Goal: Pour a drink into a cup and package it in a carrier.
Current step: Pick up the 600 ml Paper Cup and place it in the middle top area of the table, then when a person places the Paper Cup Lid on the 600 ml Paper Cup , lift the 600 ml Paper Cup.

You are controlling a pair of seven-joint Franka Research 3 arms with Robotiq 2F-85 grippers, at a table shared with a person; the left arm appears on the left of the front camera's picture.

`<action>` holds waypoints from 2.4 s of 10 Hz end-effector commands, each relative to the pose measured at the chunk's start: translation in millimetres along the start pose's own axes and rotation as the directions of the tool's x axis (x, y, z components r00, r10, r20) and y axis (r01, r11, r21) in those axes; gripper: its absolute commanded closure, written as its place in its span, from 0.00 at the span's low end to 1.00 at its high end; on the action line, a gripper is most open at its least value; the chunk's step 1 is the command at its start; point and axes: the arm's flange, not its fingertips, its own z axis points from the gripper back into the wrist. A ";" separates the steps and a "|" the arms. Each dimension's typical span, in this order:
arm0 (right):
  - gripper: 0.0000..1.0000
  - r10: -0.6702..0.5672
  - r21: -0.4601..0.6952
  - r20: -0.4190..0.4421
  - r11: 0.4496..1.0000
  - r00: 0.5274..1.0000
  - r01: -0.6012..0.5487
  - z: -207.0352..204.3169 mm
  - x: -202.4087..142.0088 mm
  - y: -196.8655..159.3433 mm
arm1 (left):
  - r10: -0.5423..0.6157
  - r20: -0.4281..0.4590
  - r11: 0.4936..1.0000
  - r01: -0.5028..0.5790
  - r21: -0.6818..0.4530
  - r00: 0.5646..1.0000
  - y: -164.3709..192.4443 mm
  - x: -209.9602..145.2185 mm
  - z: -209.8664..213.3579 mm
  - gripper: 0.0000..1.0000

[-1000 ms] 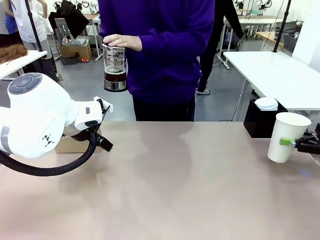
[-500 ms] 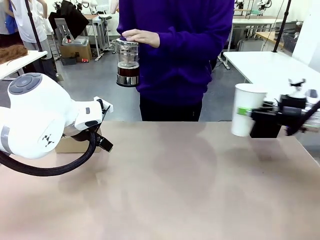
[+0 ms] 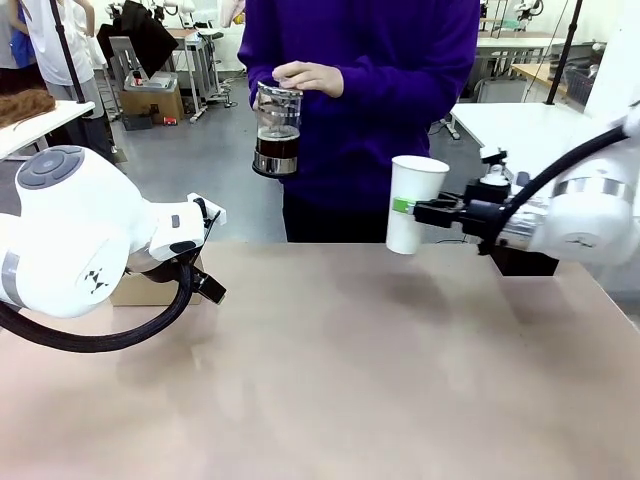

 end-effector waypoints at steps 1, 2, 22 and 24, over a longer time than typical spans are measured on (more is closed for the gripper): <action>0.20 0.055 -0.052 0.007 0.997 0.998 -0.055 -30.9 -14.5 -15.9 | 0.000 0.001 1.000 0.000 -0.001 1.000 0.0 -0.1 0.4 0.00; 0.20 0.065 -0.067 0.006 0.996 0.998 -0.064 -40.7 -23.9 -21.0 | 0.000 0.001 1.000 0.000 -0.001 1.000 0.0 -0.1 0.4 0.00; 0.20 0.068 -0.047 -0.057 0.996 0.996 -0.071 -37.7 -53.5 -32.1 | 0.000 0.001 1.000 0.000 -0.001 1.000 0.0 -0.1 0.4 0.00; 0.20 0.068 -0.047 -0.057 0.996 0.996 -0.071 -37.7 -53.5 -32.1 | 0.000 0.001 1.000 0.000 -0.001 1.000 0.0 -0.1 0.4 0.00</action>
